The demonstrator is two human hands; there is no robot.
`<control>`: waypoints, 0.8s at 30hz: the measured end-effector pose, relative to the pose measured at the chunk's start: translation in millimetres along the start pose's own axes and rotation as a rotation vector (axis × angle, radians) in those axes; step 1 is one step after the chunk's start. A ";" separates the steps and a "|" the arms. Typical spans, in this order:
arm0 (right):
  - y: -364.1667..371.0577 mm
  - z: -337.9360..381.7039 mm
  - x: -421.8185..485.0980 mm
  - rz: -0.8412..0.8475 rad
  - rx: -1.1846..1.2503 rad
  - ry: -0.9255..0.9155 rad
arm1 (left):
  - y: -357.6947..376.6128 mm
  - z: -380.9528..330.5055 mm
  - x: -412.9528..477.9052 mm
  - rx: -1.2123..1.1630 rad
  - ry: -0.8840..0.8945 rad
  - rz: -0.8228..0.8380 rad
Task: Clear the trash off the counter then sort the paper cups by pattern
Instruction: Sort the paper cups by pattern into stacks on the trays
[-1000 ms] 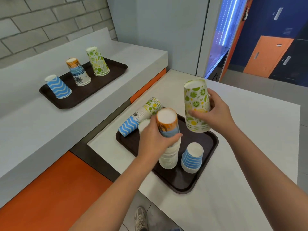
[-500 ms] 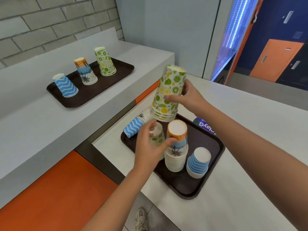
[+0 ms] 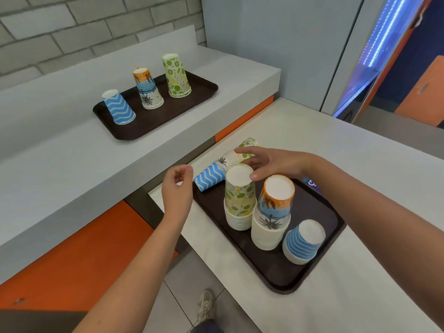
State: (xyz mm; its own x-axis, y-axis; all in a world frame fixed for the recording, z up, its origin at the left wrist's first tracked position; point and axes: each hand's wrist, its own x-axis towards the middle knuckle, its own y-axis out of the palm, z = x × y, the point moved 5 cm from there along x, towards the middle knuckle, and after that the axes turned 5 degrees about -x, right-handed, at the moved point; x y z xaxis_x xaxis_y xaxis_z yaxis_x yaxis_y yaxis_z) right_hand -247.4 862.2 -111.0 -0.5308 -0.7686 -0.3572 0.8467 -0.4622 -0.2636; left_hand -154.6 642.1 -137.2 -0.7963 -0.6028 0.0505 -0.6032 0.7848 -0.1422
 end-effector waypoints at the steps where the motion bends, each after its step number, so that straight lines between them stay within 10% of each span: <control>1: -4.1 -0.3 -0.4 -0.008 0.013 -0.008 | 1.2 2.2 3.9 0.016 -0.016 0.017; 10: -60.9 -10.2 62.1 -0.545 -0.343 -0.019 | 52.4 40.7 74.0 0.326 -0.098 0.316; 17: -63.5 -41.0 142.7 -0.195 -1.227 0.012 | 89.2 93.1 112.9 0.843 -0.062 0.679; 24: -65.0 -65.9 179.5 0.080 -1.602 0.061 | 97.5 120.6 128.2 0.948 0.083 0.758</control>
State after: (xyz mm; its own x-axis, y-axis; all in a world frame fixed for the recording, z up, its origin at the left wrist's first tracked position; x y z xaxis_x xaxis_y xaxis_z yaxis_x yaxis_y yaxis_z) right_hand -400.2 783.4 -217.0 -0.5230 -0.7310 -0.4382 -0.0183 0.5237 -0.8517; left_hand -309.9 623.9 -263.8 -0.9538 0.0015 -0.3006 0.2616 0.4965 -0.8276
